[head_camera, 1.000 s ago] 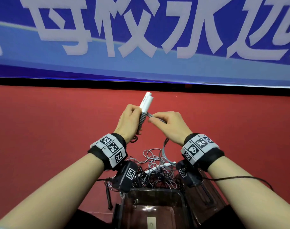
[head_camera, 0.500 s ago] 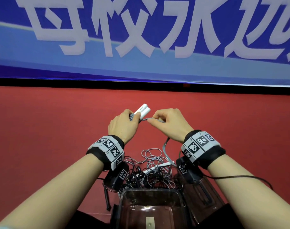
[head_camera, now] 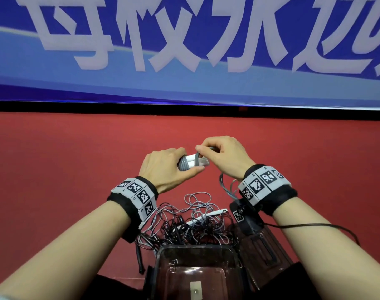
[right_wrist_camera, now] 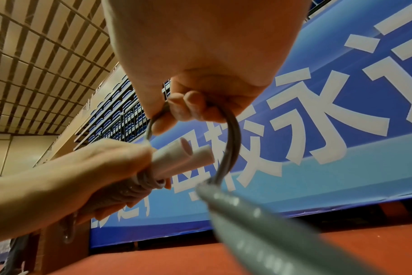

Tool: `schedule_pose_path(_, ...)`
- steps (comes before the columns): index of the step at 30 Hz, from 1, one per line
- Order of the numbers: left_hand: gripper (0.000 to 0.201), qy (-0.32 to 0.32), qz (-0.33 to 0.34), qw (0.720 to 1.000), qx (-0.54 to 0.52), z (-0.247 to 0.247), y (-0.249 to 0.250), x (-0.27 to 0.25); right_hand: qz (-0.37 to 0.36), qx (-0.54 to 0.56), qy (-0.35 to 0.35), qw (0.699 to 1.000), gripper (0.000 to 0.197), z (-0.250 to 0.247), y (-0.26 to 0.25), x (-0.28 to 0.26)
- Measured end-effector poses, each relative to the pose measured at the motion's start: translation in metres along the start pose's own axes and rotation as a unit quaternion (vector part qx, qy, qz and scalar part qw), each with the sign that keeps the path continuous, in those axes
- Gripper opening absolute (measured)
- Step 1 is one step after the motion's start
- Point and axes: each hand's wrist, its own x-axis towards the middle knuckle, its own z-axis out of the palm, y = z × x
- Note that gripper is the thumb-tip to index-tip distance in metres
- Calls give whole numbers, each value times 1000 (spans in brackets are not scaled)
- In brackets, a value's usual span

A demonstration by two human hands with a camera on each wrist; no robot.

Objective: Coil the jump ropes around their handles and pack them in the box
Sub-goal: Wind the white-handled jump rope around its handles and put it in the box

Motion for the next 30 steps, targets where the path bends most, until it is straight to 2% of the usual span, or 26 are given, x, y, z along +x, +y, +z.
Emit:
schedule_pose_path(6, 46, -8, 66, 997, -37, -9, 1, -1, 31, 83, -4, 996, 35, 2, 4, 4)
schedule_pose_path(10, 49, -27, 90, 991, -100, -10, 4, -4, 82, 152, -51, 984, 34, 5, 12, 5)
schedule_pose_path(13, 48, -60, 57, 983, -163, -6, 8, -7, 138, 239, -119, 954, 30, 8, 18, 4)
schedule_pose_path(15, 39, -88, 25, 971, -222, -5, 11, -6, 196, 307, -150, 919, 24, 9, 23, 2)
schedule_pose_path(17, 32, -99, -6, 945, -311, -5, 12, -5, 252, 357, -166, 884, 18, 8, 28, 0)
schedule_pose_path(19, 29, -91, -31, 915, -391, -6, 12, -4, 275, 371, -168, 871, 22, 6, 30, -1)
schedule_pose_path(22, 21, -87, -54, 887, -450, -13, 18, -3, 257, 306, -151, 904, 29, 9, 20, -3)
schedule_pose_path(25, 24, -66, -86, 867, -486, -15, 22, 0, 220, 228, -139, 938, 40, 18, 11, -2)
schedule_pose_path(27, 24, -54, -104, 863, -492, -14, 21, 2, 211, 198, -133, 948, 47, 20, 11, 0)
schedule_pose_path(30, 22, -32, -131, 859, -494, -12, 19, 4, 189, 178, -126, 957, 46, 19, 12, 0)
